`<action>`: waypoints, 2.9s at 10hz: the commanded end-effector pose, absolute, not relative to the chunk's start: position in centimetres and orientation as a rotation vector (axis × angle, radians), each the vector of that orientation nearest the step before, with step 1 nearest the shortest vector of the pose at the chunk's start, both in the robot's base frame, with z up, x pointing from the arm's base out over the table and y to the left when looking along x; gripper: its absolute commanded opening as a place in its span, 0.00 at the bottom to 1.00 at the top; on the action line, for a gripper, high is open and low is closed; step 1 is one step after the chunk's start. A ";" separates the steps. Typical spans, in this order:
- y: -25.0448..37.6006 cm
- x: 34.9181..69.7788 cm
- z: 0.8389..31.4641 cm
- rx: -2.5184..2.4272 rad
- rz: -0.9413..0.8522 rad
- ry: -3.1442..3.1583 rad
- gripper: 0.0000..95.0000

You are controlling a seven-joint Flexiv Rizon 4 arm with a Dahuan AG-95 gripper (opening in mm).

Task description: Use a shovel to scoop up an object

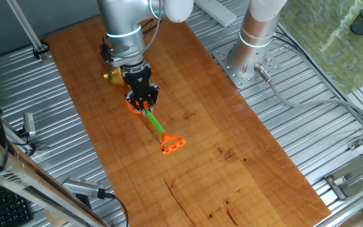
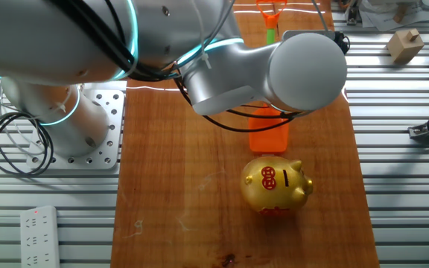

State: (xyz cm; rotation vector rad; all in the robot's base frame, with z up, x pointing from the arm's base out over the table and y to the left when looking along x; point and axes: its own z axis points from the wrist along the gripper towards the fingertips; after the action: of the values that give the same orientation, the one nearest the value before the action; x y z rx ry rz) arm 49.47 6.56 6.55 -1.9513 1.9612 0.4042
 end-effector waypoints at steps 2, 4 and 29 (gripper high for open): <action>6.5 49.4 6.5 -1.946 0.404 1.960 0.00; 6.5 49.4 6.5 -1.944 0.406 1.960 0.00; 4.9 48.2 6.0 -1.943 0.409 1.935 0.00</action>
State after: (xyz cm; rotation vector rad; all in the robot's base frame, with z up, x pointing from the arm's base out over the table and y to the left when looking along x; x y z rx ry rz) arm 48.19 4.82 5.97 -1.9422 1.9343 0.4088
